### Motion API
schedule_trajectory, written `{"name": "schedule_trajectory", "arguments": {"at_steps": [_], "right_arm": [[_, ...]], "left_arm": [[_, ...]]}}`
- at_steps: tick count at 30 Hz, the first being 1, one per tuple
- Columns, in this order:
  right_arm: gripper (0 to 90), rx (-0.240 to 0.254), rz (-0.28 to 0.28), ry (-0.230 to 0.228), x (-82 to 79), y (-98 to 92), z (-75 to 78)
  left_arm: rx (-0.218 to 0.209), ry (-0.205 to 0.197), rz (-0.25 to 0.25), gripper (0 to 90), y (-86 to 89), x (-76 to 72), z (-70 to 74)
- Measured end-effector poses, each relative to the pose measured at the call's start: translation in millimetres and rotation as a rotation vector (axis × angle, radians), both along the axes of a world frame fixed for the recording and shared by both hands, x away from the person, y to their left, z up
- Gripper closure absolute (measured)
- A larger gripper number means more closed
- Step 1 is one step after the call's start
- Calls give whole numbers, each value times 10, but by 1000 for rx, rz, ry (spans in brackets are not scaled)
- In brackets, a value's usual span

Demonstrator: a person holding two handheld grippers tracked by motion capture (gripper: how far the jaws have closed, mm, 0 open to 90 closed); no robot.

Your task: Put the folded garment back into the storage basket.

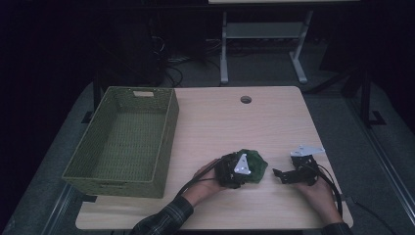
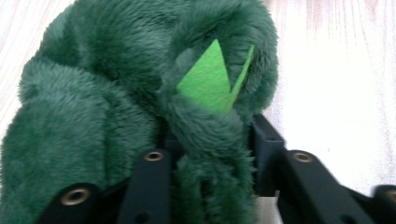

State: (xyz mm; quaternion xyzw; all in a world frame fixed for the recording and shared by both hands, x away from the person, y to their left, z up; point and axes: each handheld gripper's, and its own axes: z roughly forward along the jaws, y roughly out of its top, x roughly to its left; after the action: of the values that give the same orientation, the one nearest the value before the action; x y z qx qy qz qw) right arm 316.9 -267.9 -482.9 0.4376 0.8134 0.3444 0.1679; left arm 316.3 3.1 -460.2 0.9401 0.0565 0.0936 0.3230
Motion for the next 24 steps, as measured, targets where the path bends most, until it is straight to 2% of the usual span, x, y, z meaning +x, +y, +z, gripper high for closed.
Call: {"name": "schedule_trajectory", "arguments": {"at_steps": [4,7,9,10,11,14,17,18,20,21,22,24], "right_arm": [[40,2,-4,0,2,7,-6],[40,3,-4,1,2,6,-6],[40,2,-4,1,2,6,-5],[40,3,-4,1,3,6,-6],[40,2,-4,1,3,6,-6],[40,2,-3,0,3,5,-6],[40,3,-5,1,2,7,-6],[40,3,-5,1,2,7,-6],[40,3,-5,1,2,7,-6],[40,3,-5,2,2,7,-6],[40,3,-5,1,2,7,-6],[40,3,-5,2,2,7,-6]], "left_arm": [[-15,19,9,759,6,18,7],[-62,55,20,786,42,50,26],[-65,57,9,792,70,69,57],[-89,64,21,793,78,65,75],[-80,56,12,794,95,76,102],[-92,47,11,794,132,74,173],[-125,47,18,794,180,66,269],[-120,39,14,794,205,67,312],[-128,38,16,794,243,71,386],[-149,43,27,794,253,67,411],[-145,38,19,795,277,77,444],[-165,50,27,795,302,80,486]]}}
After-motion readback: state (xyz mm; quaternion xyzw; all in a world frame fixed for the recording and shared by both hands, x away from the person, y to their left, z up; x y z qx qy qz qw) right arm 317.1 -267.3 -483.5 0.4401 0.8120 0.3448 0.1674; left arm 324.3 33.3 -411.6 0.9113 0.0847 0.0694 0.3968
